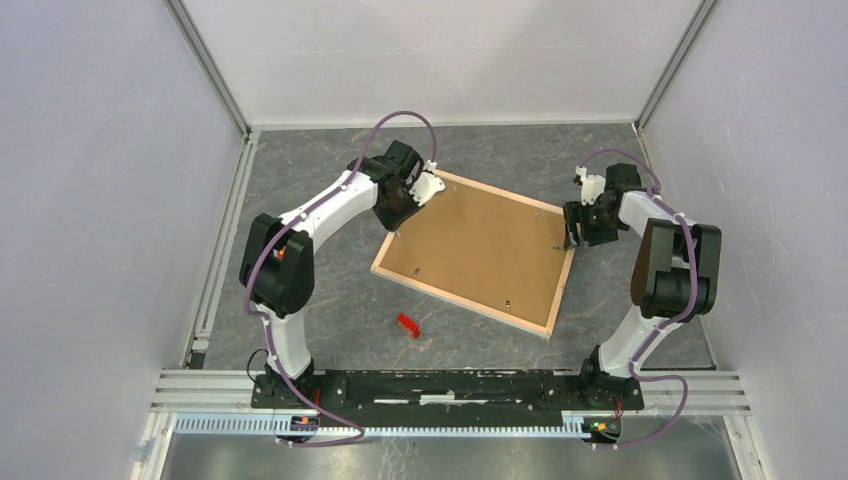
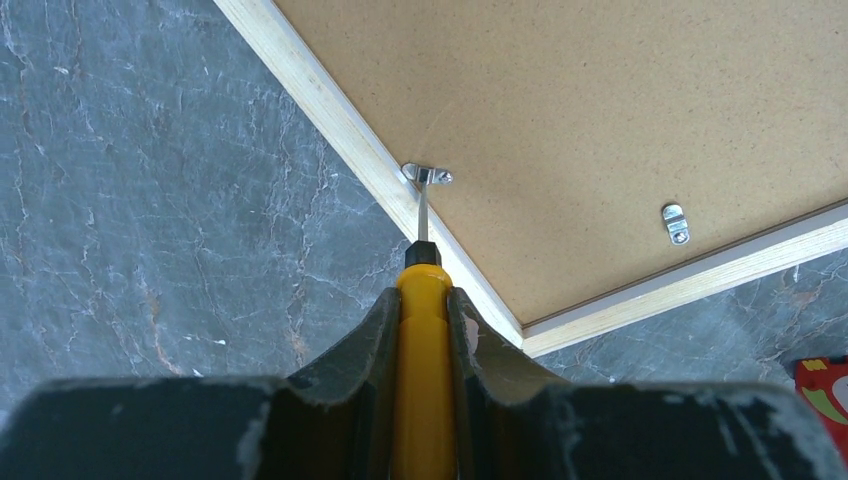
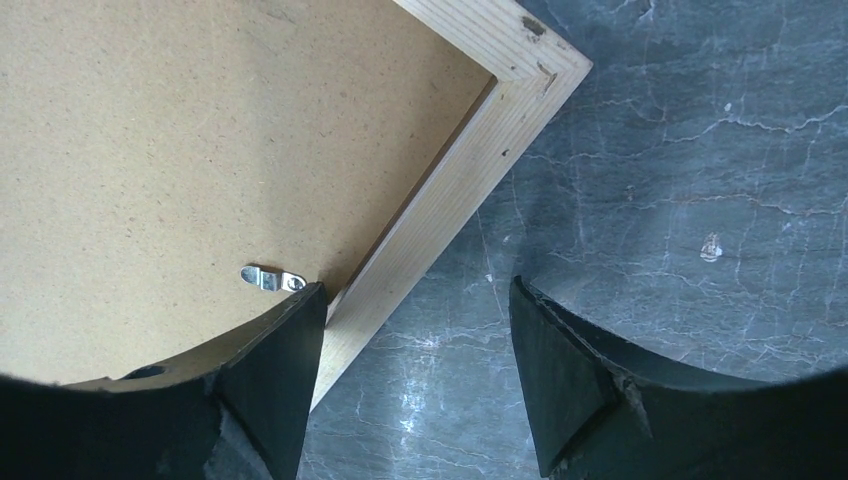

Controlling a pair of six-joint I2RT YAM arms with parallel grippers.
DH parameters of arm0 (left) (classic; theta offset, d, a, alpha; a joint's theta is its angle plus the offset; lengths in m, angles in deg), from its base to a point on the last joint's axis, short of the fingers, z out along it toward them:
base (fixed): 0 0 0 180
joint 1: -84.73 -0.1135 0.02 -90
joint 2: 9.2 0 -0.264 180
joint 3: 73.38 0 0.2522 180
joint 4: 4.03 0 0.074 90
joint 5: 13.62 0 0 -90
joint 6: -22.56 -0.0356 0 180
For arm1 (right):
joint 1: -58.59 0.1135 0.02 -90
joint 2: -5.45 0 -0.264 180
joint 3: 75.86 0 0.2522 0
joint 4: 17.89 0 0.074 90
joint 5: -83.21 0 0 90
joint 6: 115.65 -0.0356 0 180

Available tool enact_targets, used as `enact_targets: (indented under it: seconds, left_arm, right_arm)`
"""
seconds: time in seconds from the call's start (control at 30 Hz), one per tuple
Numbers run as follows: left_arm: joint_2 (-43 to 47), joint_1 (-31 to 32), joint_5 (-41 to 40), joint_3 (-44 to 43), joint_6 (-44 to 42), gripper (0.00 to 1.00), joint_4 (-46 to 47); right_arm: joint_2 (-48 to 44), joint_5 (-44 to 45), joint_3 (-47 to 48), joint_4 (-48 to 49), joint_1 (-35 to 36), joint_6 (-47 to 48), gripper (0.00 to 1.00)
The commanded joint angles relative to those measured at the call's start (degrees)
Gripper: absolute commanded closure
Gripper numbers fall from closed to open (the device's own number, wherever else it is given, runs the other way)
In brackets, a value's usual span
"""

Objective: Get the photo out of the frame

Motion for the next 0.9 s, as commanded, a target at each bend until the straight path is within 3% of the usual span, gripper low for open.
enact_targets:
  seconds: [0.0, 0.87]
  left_arm:
    - [-1.72, 1.09, 1.10, -1.62, 0.89, 0.98, 3.72]
    - [1.36, 2.69, 15.61, 1.28, -4.95, 0.98, 2.54]
  right_arm:
    - [0.97, 0.14, 1.98, 0.63, -0.30, 0.57, 0.28]
    - [1.19, -0.68, 1.98, 0.56, -0.30, 0.57, 0.28]
